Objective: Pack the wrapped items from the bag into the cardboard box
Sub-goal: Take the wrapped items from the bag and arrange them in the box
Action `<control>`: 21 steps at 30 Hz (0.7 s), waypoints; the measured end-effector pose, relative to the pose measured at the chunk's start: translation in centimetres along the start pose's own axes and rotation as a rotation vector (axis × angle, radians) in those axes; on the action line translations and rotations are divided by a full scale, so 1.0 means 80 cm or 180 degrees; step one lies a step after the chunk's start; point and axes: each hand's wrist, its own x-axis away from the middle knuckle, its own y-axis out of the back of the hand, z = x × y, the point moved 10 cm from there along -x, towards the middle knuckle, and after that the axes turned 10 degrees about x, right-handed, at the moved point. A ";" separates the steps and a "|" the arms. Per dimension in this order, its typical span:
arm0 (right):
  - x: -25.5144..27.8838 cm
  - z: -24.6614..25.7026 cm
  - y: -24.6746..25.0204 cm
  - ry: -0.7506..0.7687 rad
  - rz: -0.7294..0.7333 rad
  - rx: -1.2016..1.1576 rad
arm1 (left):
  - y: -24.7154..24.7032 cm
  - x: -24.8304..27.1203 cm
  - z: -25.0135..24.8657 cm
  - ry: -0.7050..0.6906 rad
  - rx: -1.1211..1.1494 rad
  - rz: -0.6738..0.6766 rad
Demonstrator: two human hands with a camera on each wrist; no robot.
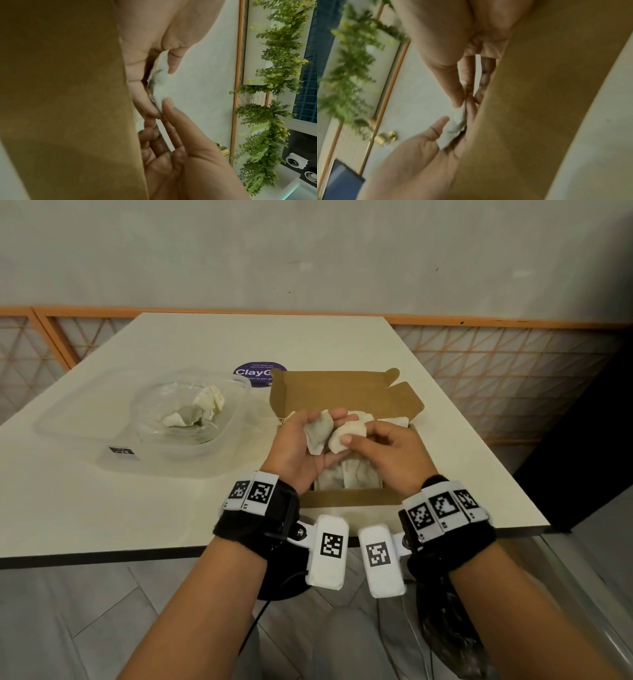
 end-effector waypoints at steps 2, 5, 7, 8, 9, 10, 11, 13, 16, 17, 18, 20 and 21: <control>0.000 -0.004 0.009 -0.0147 -0.0131 -0.0553 | 0.004 0.000 -0.004 -0.0083 -0.0054 -0.0029; -0.002 -0.009 0.014 -0.0211 -0.0133 -0.0948 | 0.012 -0.001 -0.010 -0.0240 -0.0209 -0.0175; -0.002 -0.011 0.013 -0.0224 -0.0086 -0.1052 | 0.011 0.000 -0.009 -0.0232 -0.0370 -0.0207; -0.003 -0.011 0.013 -0.0225 -0.0075 -0.1088 | 0.008 0.000 -0.007 -0.0197 -0.0509 -0.0173; -0.003 -0.011 0.013 -0.0221 -0.0057 -0.1114 | 0.006 0.000 -0.005 -0.0179 -0.0691 -0.0138; -0.002 -0.010 0.012 -0.0220 -0.0023 -0.1149 | 0.004 0.000 -0.004 -0.0188 -0.0888 -0.0098; -0.002 -0.009 0.011 -0.0230 0.0013 -0.1198 | 0.002 0.000 -0.003 -0.0226 -0.1051 -0.0058; -0.002 -0.009 0.009 -0.0327 0.0071 -0.1361 | -0.001 0.001 -0.004 -0.0328 -0.1158 -0.0007; -0.002 -0.017 0.006 -0.0689 0.0193 -0.1579 | -0.001 0.005 -0.015 -0.0560 -0.0921 -0.0050; -0.003 -0.020 0.005 -0.0802 0.0236 -0.1599 | -0.001 0.006 -0.018 -0.0628 -0.0839 -0.0052; -0.003 -0.022 0.004 -0.0878 0.0294 -0.1603 | -0.002 0.007 -0.020 -0.0670 -0.0782 -0.0050; -0.003 -0.023 0.002 -0.0923 0.0430 -0.1491 | -0.002 0.009 -0.021 -0.0694 -0.0680 -0.0044; -0.004 -0.022 0.002 -0.0922 0.0464 -0.1423 | -0.002 0.009 -0.021 -0.0680 -0.0597 -0.0041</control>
